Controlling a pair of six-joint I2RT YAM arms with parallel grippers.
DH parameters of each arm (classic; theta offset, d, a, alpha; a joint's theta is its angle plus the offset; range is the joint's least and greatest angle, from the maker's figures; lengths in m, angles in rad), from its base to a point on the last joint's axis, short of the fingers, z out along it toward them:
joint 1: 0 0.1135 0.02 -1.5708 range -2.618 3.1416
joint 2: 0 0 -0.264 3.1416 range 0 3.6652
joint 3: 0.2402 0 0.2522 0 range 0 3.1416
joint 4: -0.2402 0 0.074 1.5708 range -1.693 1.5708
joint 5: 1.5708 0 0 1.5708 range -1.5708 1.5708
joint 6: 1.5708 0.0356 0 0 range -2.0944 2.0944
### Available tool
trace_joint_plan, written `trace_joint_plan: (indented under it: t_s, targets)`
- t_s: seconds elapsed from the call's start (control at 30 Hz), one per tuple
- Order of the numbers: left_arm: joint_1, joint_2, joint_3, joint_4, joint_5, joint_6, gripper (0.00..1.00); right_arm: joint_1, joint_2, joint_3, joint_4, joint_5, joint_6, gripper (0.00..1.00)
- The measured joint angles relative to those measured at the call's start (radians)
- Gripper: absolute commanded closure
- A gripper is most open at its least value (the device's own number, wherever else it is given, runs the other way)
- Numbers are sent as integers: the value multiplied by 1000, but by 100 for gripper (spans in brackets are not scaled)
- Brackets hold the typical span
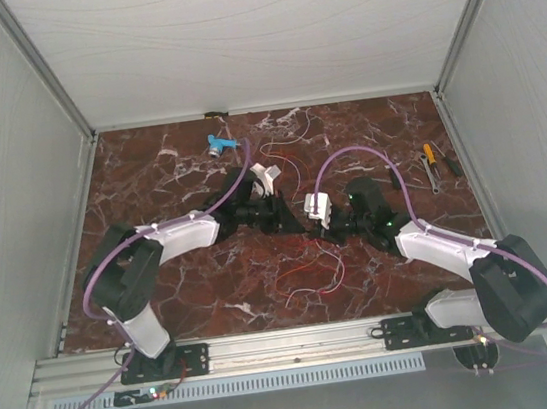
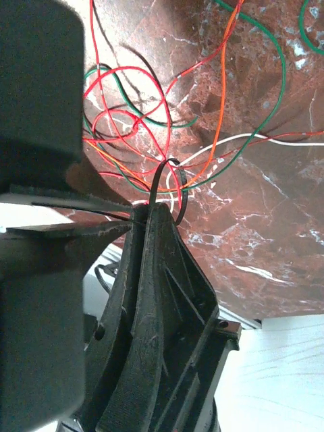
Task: Zip-tie the wires
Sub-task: Tie the cable at the center of the board.
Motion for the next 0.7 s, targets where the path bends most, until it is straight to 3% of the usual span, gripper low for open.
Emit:
trace_joint_plan:
  t_s: [0.03, 0.3, 0.7]
  targets:
    - [0, 1, 0, 3, 2, -2, 100, 0, 0, 1, 1, 0, 0, 100]
    - [14, 6, 3, 25, 18, -13, 100, 1, 16, 27, 2, -4, 0, 100]
    - [158, -129, -67, -76, 15, 35, 100, 93, 201, 188, 67, -19, 0, 100]
